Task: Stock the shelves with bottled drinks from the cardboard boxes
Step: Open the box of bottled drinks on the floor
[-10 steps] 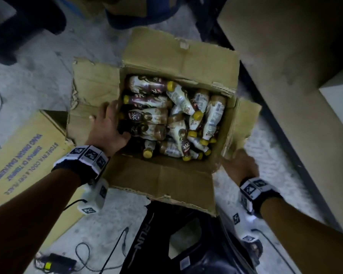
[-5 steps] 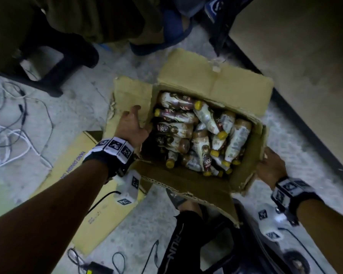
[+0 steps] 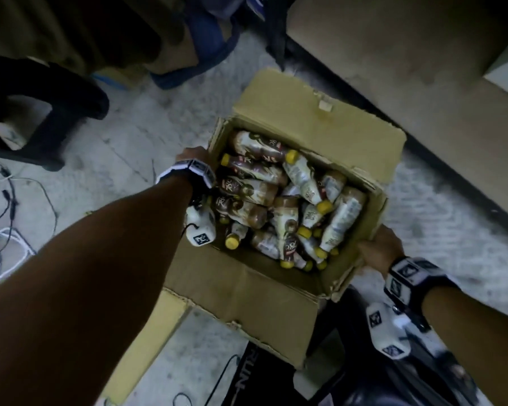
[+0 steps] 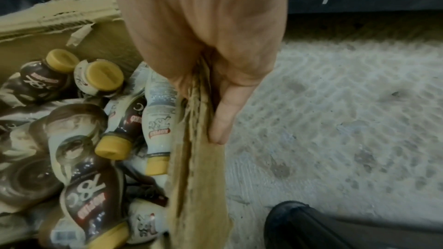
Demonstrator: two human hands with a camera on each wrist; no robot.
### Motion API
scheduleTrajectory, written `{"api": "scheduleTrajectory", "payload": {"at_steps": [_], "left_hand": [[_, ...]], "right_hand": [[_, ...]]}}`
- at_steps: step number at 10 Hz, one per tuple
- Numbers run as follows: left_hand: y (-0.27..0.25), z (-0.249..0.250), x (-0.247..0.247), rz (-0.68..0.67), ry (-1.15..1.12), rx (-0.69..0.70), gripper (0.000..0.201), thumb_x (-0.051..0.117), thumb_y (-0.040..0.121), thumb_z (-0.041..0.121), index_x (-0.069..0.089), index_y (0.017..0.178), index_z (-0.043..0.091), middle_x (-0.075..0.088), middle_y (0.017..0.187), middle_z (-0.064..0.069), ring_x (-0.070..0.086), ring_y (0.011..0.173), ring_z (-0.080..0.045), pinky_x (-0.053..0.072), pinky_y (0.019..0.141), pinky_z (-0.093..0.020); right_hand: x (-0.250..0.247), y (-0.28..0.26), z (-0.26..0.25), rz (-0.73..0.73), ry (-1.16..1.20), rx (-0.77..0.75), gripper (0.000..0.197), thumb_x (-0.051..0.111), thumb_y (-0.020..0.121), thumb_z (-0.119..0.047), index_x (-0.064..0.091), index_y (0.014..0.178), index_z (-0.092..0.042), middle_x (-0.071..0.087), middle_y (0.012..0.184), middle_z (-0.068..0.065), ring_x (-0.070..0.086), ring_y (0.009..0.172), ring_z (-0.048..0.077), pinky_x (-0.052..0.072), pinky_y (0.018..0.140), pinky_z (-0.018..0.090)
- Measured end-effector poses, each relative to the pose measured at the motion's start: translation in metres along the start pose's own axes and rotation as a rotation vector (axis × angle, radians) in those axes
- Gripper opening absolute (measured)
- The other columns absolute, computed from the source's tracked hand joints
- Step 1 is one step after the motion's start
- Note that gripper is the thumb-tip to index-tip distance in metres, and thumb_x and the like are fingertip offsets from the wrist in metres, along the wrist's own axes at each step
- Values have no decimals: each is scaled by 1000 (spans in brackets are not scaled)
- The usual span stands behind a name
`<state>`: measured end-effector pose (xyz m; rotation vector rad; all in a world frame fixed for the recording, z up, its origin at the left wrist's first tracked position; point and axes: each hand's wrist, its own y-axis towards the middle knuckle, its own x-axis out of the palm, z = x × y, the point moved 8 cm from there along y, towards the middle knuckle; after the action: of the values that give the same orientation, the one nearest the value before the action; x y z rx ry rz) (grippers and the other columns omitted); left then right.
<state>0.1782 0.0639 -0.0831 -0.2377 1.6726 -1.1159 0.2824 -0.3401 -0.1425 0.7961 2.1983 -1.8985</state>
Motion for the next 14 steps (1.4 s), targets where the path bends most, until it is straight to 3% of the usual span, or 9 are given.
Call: {"api": "scheduleTrajectory", "payload": {"at_steps": [1, 3, 4, 5, 6, 7, 8, 10, 14], "left_hand": [[-14, 6, -3, -24, 137, 22, 6, 56, 90, 9, 59, 87, 6, 65, 95, -18, 59, 73, -28, 43, 61, -31], [-39, 46, -13, -68, 301, 176, 5, 60, 91, 5, 62, 94, 2, 61, 100, -20, 48, 78, -21, 40, 62, -24], [-56, 93, -23, -57, 335, 119, 14, 60, 92, 8, 63, 100, -4, 59, 120, -27, 58, 84, -29, 43, 64, -29], [-70, 136, -25, -29, 181, 149, 42, 59, 94, 26, 58, 117, -8, 62, 117, -29, 69, 89, -10, 40, 63, -20], [-87, 193, -21, -139, 152, 204, 49, 62, 87, 47, 64, 77, 0, 61, 60, -3, 61, 58, -10, 43, 61, -19], [-108, 246, -17, -72, 298, 283, 6, 65, 87, 10, 62, 84, 6, 53, 70, -2, 53, 70, -19, 40, 63, -26], [-141, 297, 5, -96, 362, 409, 30, 63, 89, 9, 50, 62, 14, 48, 61, 2, 45, 53, -10, 30, 44, -19], [-166, 353, 78, -72, 491, 437, 24, 63, 90, 19, 53, 68, 14, 45, 63, 2, 43, 53, -9, 43, 56, -25], [-119, 335, 156, -82, 566, 434, 37, 59, 90, 17, 43, 57, 10, 45, 56, -4, 40, 45, -16, 28, 40, -23]], "right_hand": [[-11, -4, 1, 3, -101, 59, 18, 60, 84, -11, 62, 85, 6, 63, 89, 25, 59, 73, 32, 46, 68, 35], [-68, -12, 26, 36, -28, 85, 26, 59, 89, -13, 65, 107, 5, 65, 110, 24, 65, 100, 38, 54, 80, 38], [-101, -34, 50, -21, 5, 129, 23, 61, 84, -6, 66, 100, 10, 67, 100, 26, 68, 89, 37, 47, 63, 33], [-139, -56, 87, -3, 47, 168, 17, 60, 82, -5, 63, 93, 8, 66, 93, 24, 68, 84, 36, 47, 61, 33], [-175, -78, 125, 38, 99, 215, 18, 57, 82, -3, 63, 95, 9, 67, 93, 24, 69, 86, 37, 54, 69, 40], [-212, -102, 171, 81, 157, 262, 12, 53, 83, -3, 61, 85, 5, 67, 87, 24, 64, 72, 32, 48, 62, 37], [-239, -115, 221, 117, 208, 308, 20, 54, 79, -7, 62, 91, 7, 69, 96, 26, 69, 78, 34, 55, 68, 39], [-254, -109, 292, 258, 199, 341, 34, 58, 88, -11, 59, 118, 5, 61, 118, 26, 61, 109, 41, 53, 92, 47], [-217, -55, 320, 197, 202, 365, 15, 51, 86, -4, 57, 75, 3, 61, 74, 20, 65, 73, 35, 50, 61, 35]]}}
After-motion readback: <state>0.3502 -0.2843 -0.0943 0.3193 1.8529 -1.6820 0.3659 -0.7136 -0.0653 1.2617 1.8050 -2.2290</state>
